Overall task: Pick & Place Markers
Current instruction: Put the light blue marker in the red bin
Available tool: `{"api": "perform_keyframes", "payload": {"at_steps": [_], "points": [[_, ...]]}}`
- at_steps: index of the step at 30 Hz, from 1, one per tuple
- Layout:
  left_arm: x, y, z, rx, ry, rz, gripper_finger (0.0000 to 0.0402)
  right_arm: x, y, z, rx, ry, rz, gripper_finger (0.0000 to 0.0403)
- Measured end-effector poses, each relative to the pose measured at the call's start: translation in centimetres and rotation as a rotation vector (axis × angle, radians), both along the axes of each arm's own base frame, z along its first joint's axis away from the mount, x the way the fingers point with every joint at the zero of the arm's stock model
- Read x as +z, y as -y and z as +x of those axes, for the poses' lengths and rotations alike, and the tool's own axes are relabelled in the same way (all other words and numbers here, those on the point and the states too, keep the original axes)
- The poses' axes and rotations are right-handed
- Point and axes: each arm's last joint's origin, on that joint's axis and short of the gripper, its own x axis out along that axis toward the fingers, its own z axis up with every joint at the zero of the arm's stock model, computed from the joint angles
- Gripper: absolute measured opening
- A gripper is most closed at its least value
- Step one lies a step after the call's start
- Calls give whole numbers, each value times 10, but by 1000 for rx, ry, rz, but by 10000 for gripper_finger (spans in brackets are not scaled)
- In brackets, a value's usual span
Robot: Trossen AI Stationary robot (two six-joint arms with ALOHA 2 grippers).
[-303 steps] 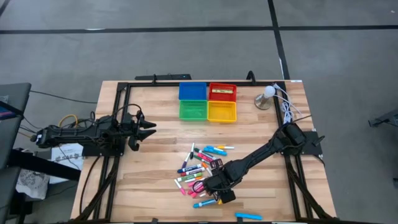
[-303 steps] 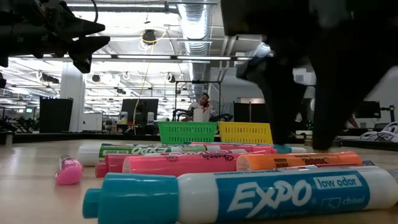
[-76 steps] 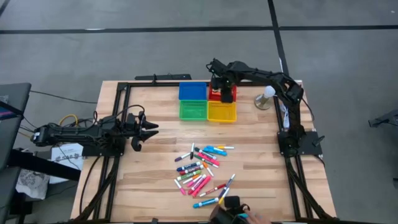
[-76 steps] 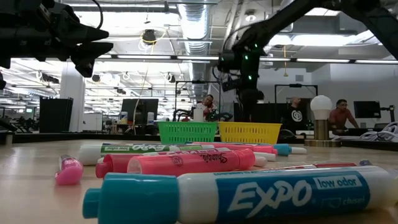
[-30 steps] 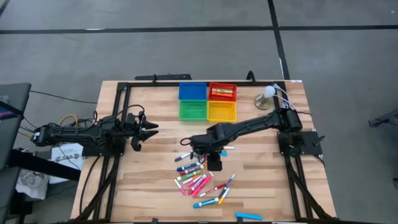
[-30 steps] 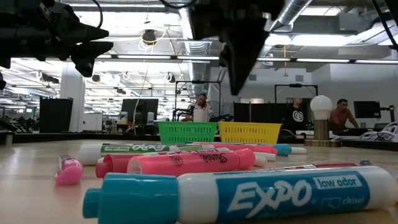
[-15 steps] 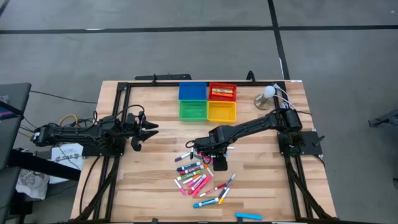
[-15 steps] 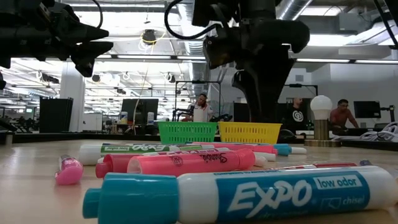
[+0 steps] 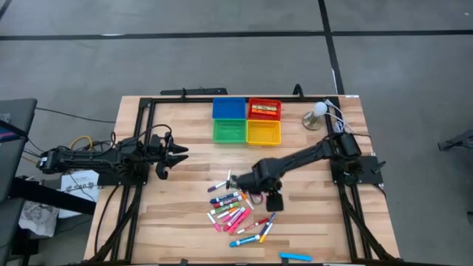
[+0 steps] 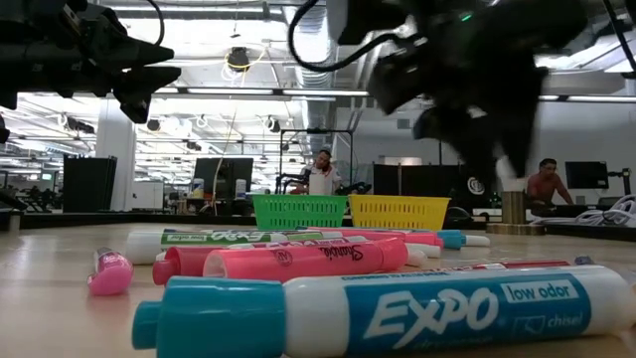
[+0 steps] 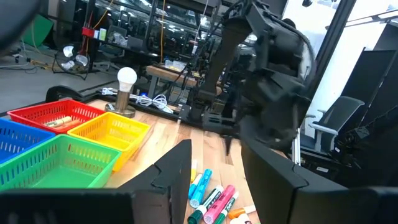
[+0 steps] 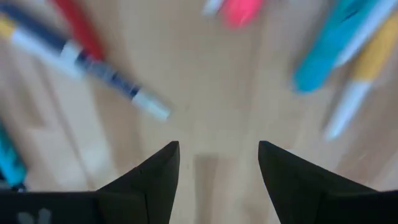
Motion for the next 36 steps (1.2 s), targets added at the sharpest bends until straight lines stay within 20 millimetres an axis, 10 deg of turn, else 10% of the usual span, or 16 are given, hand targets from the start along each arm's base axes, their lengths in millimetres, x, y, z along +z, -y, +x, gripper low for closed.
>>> {"api": "perform_keyframes", "payload": {"at_steps": [24, 36], "points": [[0, 0, 0, 0, -1, 0, 141, 61, -170, -113, 4, 164, 145, 202], [0, 0, 0, -1, 4, 0, 141, 56, -201, -131, -101, 252, 128, 202]]}}
